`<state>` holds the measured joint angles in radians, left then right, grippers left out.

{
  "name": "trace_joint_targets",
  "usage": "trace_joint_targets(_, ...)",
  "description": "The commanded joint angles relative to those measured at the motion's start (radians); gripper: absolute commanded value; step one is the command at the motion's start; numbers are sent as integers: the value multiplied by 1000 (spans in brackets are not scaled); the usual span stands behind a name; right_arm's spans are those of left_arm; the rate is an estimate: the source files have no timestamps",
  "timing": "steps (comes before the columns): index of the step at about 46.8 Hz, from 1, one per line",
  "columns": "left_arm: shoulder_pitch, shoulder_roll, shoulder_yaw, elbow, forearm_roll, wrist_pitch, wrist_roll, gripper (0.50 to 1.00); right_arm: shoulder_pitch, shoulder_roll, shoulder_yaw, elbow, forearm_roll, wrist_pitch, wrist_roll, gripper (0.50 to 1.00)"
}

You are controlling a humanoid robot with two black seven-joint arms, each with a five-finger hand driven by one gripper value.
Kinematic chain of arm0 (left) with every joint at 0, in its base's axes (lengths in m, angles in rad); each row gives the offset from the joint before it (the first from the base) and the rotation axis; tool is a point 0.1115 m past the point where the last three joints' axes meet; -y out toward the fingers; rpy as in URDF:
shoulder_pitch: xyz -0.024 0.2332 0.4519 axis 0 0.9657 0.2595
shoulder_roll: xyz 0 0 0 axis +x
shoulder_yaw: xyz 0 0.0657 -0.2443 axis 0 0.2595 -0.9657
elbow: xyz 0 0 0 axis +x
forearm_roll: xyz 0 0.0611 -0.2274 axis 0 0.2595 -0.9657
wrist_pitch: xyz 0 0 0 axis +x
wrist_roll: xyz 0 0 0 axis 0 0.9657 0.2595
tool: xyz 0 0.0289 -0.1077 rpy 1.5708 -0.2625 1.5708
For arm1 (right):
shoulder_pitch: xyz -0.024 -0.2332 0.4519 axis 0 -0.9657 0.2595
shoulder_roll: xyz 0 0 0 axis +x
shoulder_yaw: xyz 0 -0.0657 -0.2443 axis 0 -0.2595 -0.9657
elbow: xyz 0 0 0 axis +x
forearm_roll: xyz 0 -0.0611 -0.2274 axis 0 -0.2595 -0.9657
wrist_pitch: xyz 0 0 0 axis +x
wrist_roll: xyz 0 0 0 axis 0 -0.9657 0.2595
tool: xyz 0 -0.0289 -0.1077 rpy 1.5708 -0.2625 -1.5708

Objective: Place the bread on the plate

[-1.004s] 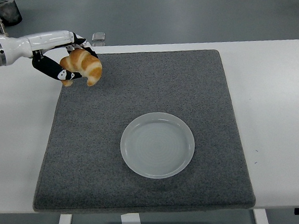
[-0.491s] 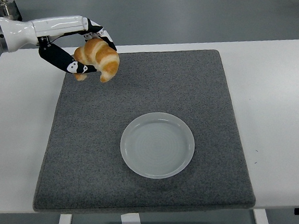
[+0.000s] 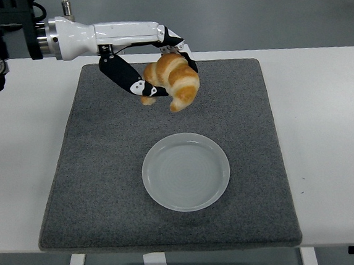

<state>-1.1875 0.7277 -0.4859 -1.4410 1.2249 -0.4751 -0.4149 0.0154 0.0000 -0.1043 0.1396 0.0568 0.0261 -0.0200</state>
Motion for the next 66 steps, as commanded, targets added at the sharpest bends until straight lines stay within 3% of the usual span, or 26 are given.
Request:
trace_joint_targets(1, 3, -33, 6, 7, 4, 6, 2, 500, 0, 0, 0, 0, 0, 0, 0, 952)
trace_joint_targets(24, 101, -157, 27, 13, 260, 39, 7, 500, 0, 0, 0, 0, 0, 0, 0, 952)
trace_joint_targets(38, 127, -146, 113, 7, 277, 81, 8, 500, 0, 0, 0, 0, 0, 0, 0, 954)
trace_joint_targets(56, 184, -157, 124, 25, 386, 131, 16, 500, 0, 0, 0, 0, 0, 0, 0, 952)
trace_joint_targets(66, 230, -192, 144, 45, 444, 139, 18, 500, 0, 0, 0, 0, 0, 0, 0, 952)
